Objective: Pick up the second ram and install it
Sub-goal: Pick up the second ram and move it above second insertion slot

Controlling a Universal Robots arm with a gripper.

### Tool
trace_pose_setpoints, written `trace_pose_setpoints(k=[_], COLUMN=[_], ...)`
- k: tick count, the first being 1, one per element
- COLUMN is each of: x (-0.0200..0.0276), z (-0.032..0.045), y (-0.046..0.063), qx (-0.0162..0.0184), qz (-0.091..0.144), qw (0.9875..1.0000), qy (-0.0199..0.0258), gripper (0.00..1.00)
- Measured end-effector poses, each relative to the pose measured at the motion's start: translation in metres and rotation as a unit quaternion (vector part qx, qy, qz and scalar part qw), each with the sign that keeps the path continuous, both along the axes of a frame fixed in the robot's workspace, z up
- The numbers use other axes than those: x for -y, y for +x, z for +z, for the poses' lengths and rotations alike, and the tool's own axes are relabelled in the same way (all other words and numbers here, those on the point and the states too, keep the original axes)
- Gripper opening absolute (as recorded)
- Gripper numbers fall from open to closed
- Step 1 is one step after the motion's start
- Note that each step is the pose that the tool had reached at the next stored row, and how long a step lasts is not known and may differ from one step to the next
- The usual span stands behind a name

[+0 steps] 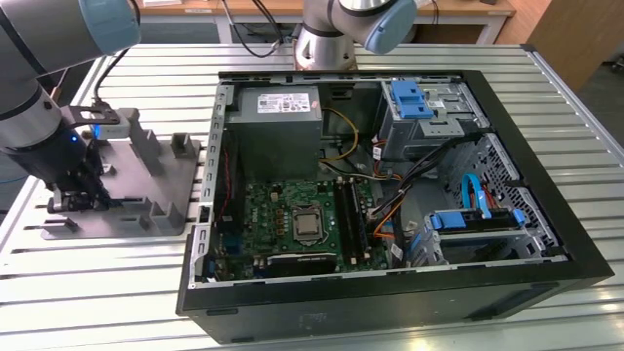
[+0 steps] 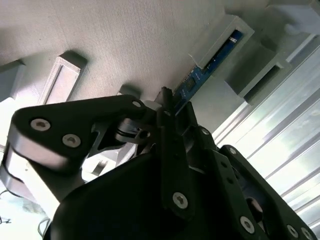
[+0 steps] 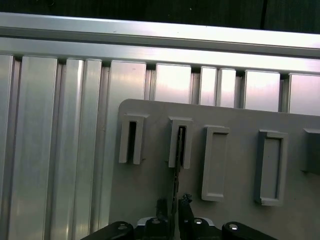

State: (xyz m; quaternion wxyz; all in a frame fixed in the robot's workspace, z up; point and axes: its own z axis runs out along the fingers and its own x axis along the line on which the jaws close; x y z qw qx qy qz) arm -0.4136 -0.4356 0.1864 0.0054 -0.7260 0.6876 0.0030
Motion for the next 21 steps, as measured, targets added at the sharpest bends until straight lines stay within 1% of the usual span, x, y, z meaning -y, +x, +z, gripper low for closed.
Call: trace_pose_setpoints(k=[2,4,19,21], x=[0.0000,0.0000,0.0000,0.0000], z=[0.0000,0.0000,0.0000,0.0016], y=[0.0000,0.0000,0.0003,0.0003], qx=[-0.0001,0.0000,0.0000,-0.0002], qz=[0.000,0.000,0.000,0.000], qw=[1.0000,1.0000,1.0000,1.0000], qy=[0.0000,0.0000,-0.0002,-0.0003], gripper=[0.16,0.14,0.14,0.14])
